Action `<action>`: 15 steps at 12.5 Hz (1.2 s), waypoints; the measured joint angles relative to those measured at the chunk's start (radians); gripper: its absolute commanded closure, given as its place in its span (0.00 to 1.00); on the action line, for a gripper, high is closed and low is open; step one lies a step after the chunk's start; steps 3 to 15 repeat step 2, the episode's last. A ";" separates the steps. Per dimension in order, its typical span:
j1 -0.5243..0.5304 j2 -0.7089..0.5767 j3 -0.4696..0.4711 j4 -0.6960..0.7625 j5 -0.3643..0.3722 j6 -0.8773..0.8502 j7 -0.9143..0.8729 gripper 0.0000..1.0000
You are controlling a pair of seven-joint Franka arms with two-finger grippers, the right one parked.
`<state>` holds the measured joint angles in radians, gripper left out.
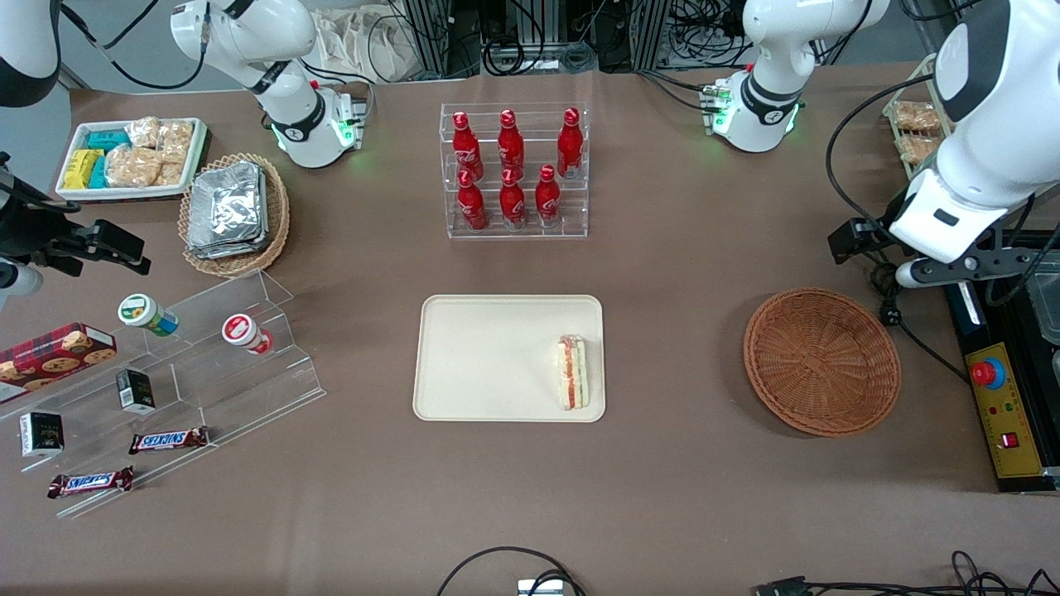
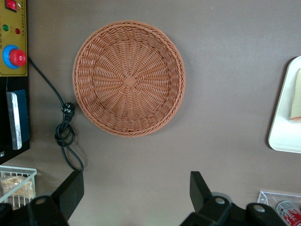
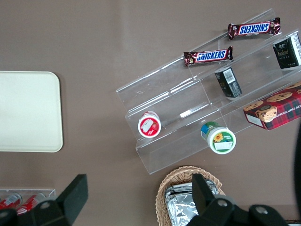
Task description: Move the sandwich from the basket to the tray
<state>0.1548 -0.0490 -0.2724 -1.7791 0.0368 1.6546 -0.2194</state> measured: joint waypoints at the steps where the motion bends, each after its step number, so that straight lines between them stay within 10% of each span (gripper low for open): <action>1: 0.006 0.000 0.007 0.012 -0.007 -0.006 0.000 0.00; 15: 0.021 0.002 0.013 0.027 -0.029 -0.011 0.006 0.00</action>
